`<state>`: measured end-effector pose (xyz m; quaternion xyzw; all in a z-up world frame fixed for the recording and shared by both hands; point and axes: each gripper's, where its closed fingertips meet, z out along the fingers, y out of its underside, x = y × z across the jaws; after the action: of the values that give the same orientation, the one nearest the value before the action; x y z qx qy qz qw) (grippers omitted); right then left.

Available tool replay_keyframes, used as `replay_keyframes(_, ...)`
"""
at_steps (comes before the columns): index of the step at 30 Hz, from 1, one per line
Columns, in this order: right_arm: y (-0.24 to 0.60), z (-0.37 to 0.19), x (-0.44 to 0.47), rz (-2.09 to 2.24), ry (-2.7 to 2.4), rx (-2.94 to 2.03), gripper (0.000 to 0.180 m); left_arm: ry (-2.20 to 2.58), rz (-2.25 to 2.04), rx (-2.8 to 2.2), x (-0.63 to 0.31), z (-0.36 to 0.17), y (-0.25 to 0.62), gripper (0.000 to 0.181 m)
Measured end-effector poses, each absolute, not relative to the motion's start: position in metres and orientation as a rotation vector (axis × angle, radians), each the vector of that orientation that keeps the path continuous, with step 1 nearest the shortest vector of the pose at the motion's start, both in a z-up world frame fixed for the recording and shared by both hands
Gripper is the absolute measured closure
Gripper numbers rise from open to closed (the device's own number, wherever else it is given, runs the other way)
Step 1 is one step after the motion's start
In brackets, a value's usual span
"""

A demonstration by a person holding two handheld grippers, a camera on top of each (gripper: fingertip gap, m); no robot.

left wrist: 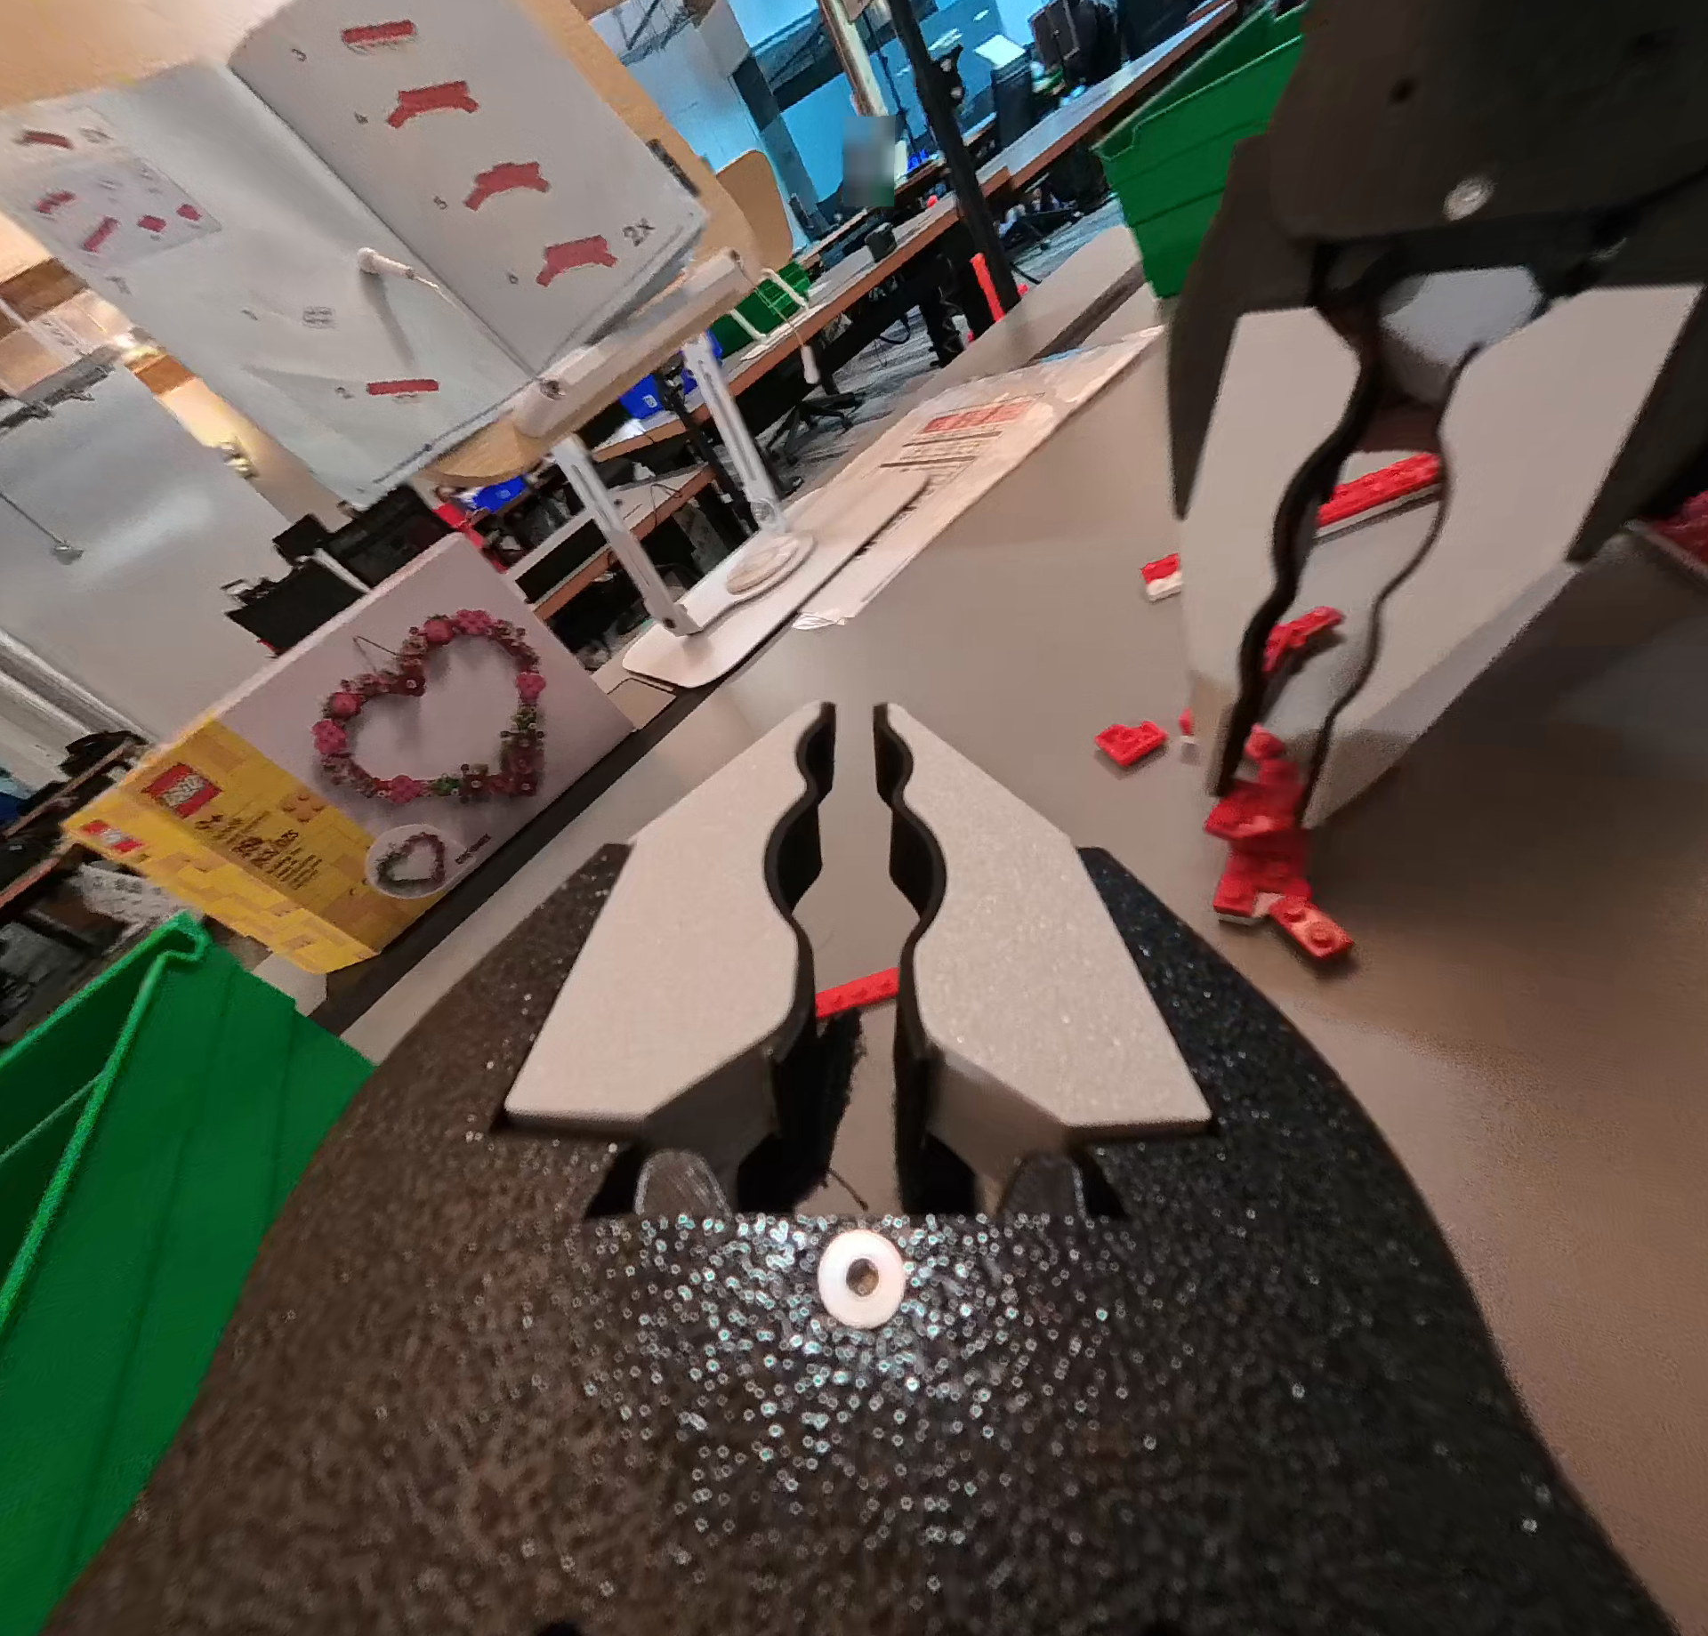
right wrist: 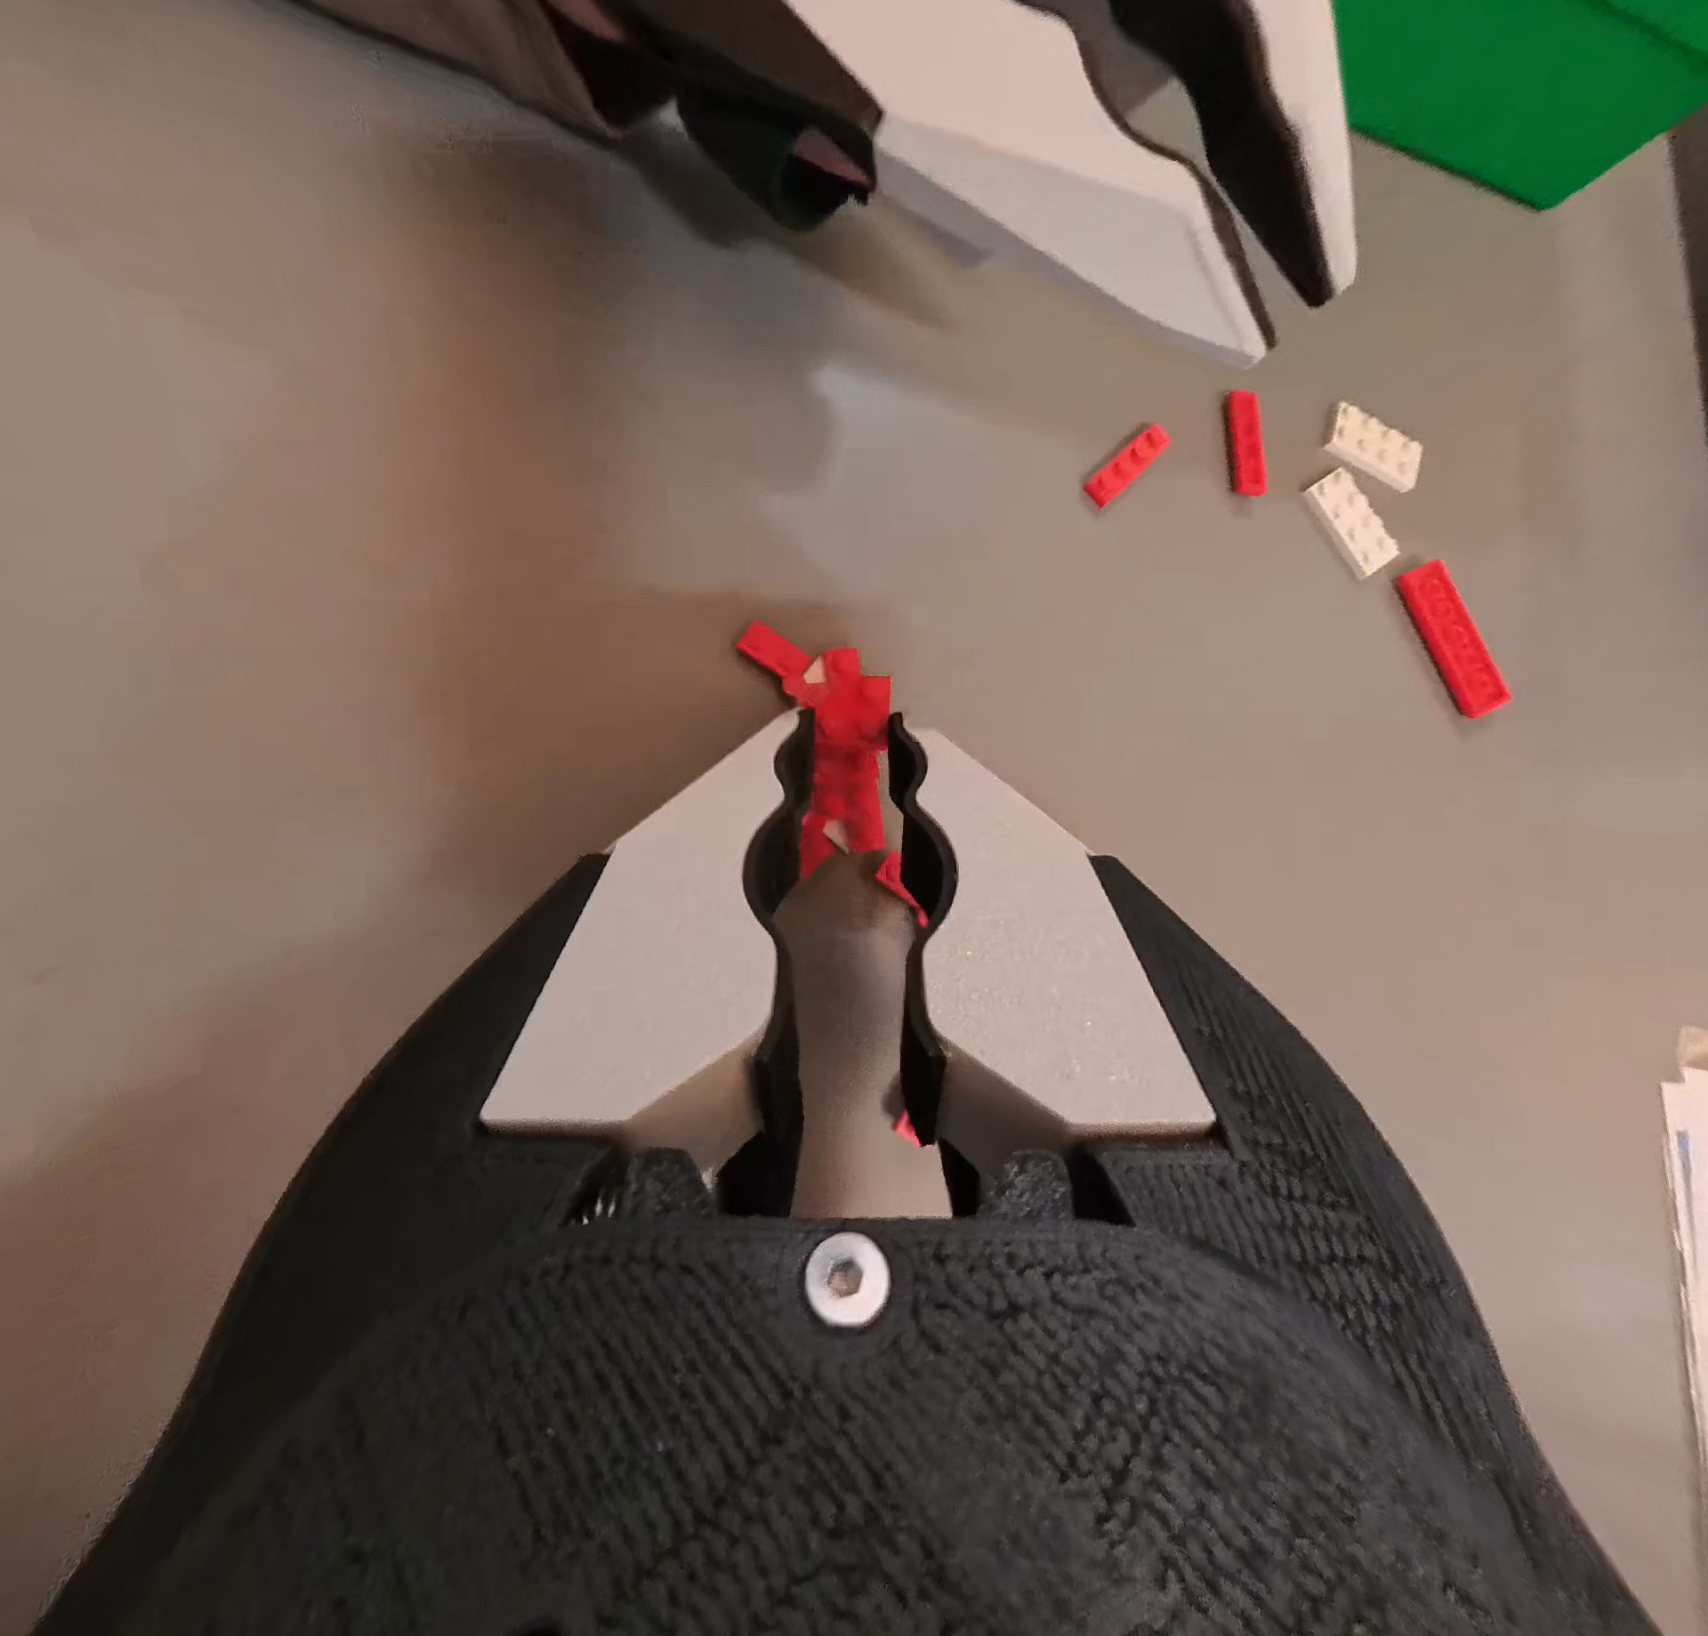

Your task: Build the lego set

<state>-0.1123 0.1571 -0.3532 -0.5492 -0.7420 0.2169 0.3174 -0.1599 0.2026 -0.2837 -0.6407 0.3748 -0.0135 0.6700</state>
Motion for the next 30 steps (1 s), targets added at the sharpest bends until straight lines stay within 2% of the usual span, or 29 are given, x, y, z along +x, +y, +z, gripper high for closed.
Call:
replay_keyframes(2,0.159,-0.354,-0.113,0.56,-1.976,-1.451,0.166,0.896,-0.162,-1.456,-0.15,-0.286,0.193,0.174)
replay_keyframes(6,0.156,-0.348,-0.115,0.593,-1.96,-1.44,0.166,1.12,-0.543,-1.595,-0.122,-0.311,0.156,0.145)
replay_keyframes(7,0.155,-0.347,-0.115,0.596,-1.96,-1.432,0.166,1.171,-0.557,-1.623,-0.12,-0.319,0.151,0.144)
replay_keyframes(11,0.15,-0.345,-0.116,0.615,-1.971,-1.403,0.166,1.251,-0.561,-1.672,-0.113,-0.337,0.145,0.149)
replay_keyframes(20,0.138,-0.339,-0.115,0.621,-2.016,-1.294,0.166,1.259,-0.611,-1.664,-0.109,-0.336,0.141,0.167)
replay_keyframes(30,0.131,-0.336,-0.114,0.692,-2.041,-1.253,0.166,1.274,-0.67,-1.651,-0.107,-0.335,0.134,0.169)
